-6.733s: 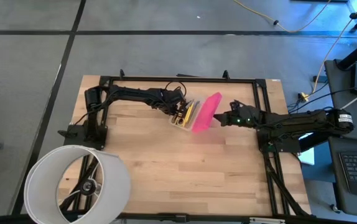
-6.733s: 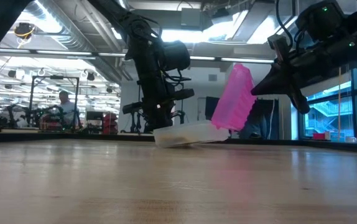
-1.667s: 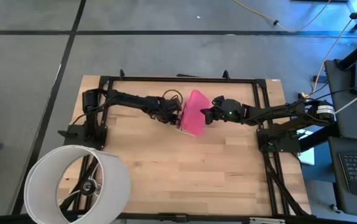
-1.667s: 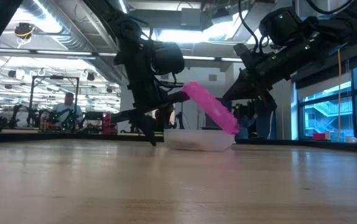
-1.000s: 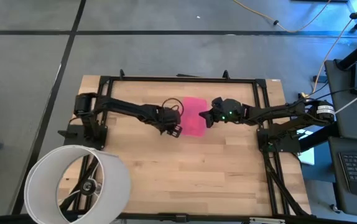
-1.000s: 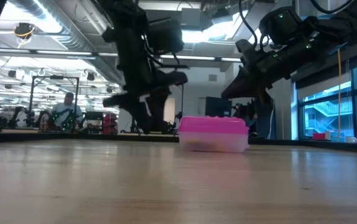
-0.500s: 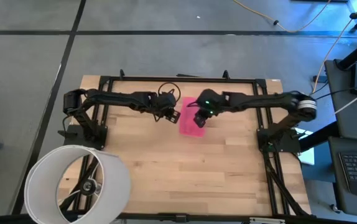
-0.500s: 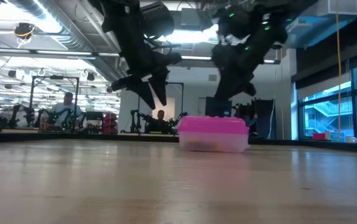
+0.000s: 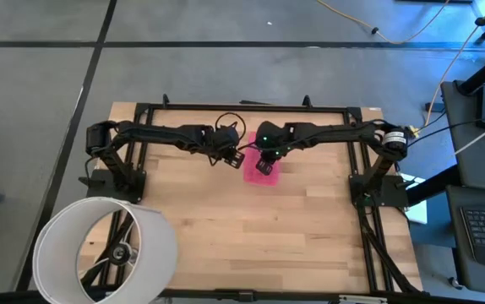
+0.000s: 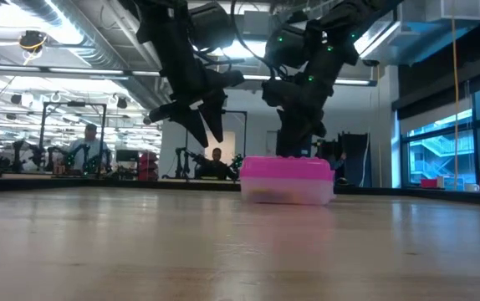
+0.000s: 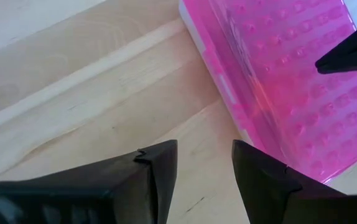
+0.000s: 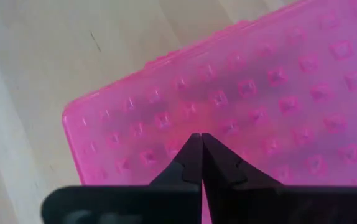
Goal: Pick & place school supplies into a supply box
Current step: Close the transparent supply box
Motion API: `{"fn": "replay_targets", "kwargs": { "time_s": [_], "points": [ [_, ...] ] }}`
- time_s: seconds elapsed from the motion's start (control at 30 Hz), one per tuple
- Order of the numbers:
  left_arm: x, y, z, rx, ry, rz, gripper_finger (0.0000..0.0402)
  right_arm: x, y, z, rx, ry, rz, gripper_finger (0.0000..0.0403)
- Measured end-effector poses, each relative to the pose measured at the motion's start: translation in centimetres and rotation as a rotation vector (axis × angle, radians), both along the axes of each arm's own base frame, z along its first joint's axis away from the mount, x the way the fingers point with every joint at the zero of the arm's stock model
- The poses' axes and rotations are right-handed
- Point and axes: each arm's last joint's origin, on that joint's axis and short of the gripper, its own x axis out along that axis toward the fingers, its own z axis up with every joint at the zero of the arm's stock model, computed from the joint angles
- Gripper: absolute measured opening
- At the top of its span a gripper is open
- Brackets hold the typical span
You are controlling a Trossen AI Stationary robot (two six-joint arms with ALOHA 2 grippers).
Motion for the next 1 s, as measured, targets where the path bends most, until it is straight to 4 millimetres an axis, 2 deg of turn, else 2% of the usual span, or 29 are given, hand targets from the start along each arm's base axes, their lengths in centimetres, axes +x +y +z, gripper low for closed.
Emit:
{"fn": "replay_targets", "kwargs": {
  "time_s": [0.2, 0.43, 1.0],
  "points": [
    [0.0, 0.0, 0.0, -0.001, 0.0, -0.002, 0.0145, -0.4, 0.5, -0.2, -0.019, 0.061, 0.078, 0.0004],
    [0.1, -0.2, 0.0, -0.002, -0.001, -0.005, 0.0144, -0.5, 2.0, -0.3, -0.032, 0.103, 0.171, 0.0004],
    [0.1, -0.5, 0.0, -0.011, -0.007, 0.009, 0.0144, -1.1, 7.7, -0.6, -0.095, 0.228, 0.549, 0.0004]
  ]
}}
